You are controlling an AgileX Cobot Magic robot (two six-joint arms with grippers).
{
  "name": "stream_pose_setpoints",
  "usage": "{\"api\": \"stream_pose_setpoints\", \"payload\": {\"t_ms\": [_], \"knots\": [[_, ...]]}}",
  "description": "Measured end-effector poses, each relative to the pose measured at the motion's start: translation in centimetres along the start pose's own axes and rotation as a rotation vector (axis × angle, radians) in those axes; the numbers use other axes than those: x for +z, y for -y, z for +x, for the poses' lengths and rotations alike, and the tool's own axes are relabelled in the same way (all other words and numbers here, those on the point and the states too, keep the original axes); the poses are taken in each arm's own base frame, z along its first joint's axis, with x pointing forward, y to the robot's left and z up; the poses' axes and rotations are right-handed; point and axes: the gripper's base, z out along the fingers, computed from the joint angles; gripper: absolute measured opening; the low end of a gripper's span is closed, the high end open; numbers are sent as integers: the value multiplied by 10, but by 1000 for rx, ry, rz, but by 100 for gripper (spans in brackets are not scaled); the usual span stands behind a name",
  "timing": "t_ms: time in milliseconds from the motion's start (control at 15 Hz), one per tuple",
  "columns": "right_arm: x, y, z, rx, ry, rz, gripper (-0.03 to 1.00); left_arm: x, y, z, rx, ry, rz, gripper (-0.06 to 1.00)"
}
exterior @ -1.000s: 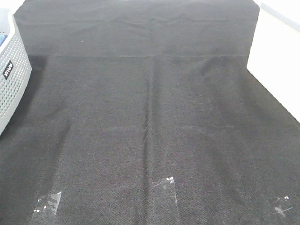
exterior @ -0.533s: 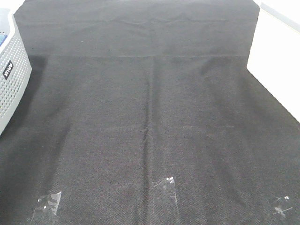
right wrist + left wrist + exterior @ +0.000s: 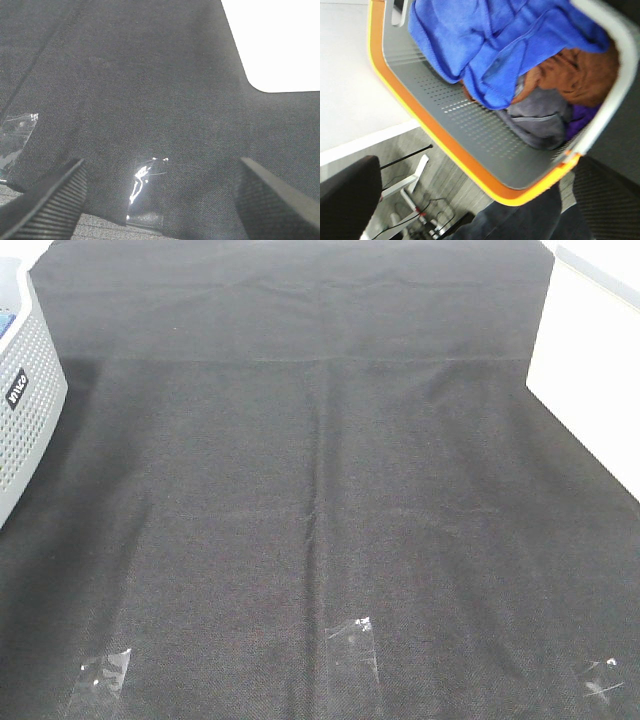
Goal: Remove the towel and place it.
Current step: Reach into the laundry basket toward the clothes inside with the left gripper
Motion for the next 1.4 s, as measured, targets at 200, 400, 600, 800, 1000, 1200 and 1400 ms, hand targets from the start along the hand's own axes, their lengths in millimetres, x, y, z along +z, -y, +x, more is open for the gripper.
{"api": "stream_pose_setpoints", "payload": {"t_ms": [200, 400, 600, 800, 1000, 1200, 1400], "knots": [[0, 0, 0, 0, 0, 0, 77, 39, -18, -19, 72, -41, -26, 98], [0, 0, 0, 0, 0, 0, 77, 92, -26, -28, 115, -70, 13, 98], [0, 0, 0, 0, 0, 0, 77, 148, -25, -14, 137, -93, 109, 98], [0, 0, 0, 0, 0, 0, 77, 197, -17, -10, 178, -66, 164, 98], [0, 0, 0, 0, 0, 0, 77, 239, -9, -3, 172, -89, 225, 98], [0, 0, 0, 0, 0, 0, 77, 267, 0, 0, 186, -89, 247, 98], [0, 0, 0, 0, 0, 0, 77, 285, 6, -4, 209, -64, 246, 97]]}}
